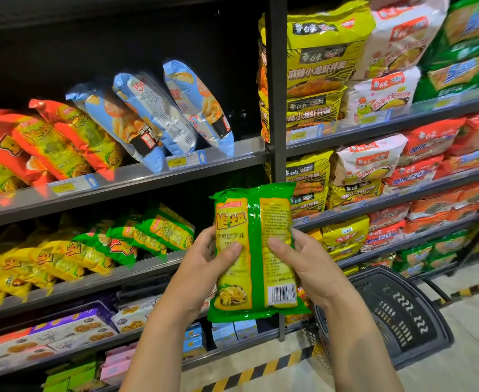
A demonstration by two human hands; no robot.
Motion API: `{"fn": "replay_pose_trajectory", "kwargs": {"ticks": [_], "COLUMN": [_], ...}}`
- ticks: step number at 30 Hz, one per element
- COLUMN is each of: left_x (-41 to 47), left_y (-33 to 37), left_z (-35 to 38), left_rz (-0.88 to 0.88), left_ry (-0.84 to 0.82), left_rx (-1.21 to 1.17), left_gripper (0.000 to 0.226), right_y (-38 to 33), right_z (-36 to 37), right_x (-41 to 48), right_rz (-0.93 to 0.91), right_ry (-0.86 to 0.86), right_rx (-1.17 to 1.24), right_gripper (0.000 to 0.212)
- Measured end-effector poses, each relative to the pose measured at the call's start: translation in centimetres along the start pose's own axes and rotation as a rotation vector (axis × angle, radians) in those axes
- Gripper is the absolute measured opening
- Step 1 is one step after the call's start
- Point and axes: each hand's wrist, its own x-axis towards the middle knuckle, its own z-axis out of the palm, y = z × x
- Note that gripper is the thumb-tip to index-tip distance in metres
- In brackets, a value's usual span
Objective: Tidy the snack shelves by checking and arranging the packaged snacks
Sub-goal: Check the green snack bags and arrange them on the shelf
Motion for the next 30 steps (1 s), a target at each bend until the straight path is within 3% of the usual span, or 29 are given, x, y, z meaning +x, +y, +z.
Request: {"fn": "replay_pose_trajectory", "kwargs": {"ticks": [3, 6, 9, 13, 18, 20, 22, 25, 26, 28, 30], "left_x": [0.1, -1.2, -0.3, 0.2, 0.4, 0.8, 1.2, 1.7, 1.6, 1.6, 1.7], "left_y": [0.4, 2.9, 1.8, 1.1, 1.0, 0.7, 0.4, 0.2, 0.3, 0.2, 0.2], "left_z": [1.0, 2.6, 2.1, 1.8, 1.8, 1.4, 1.1, 1.9, 2.5, 3.2, 3.5], "left_rz": [-0.094, -0.186, -0.2, -0.184, -0.125, -0.016, 0.083, 0.118, 0.096, 0.061, 0.019], "left_ry": [0.056, 0.063, 0.082, 0.094, 0.178, 0.255, 0.354, 0.233, 0.168, 0.085, 0.085], "left_rx": [-0.041, -0.076, -0.149, -0.125, 0.038, 0.287, 0.464, 0.449, 0.436, 0.463, 0.455], "left_gripper": [0.005, 0.019, 0.018, 0.027, 0.072, 0.08, 0.057, 0.035, 0.037, 0.063, 0.078], "right_y": [-0.3, -1.0, -1.2, -0.4, 0.8, 1.2, 1.3, 1.0, 1.1, 0.9, 1.1], "right_z": [0.6, 1.0, 1.2, 1.5, 0.9, 0.5, 0.5, 1.4, 1.7, 2.4, 2.5], "right_x": [0.2, 0.2, 0.4, 0.6, 0.8, 1.0, 1.1, 1.0, 1.2, 1.2, 1.4], "right_rz": [0.094, 0.167, 0.218, 0.318, 0.321, 0.289, 0.208, 0.047, 0.012, -0.011, -0.01], "right_ry": [0.04, 0.067, 0.074, 0.019, -0.058, 0.003, 0.106, 0.194, 0.208, 0.234, 0.192], "right_rx": [-0.005, -0.08, -0.085, 0.251, 0.475, 0.427, 0.314, 0.136, 0.091, 0.037, 0.014], "right_gripper": [0.064, 0.056, 0.058, 0.053, 0.043, 0.047, 0.045, 0.029, 0.027, 0.039, 0.046]}}
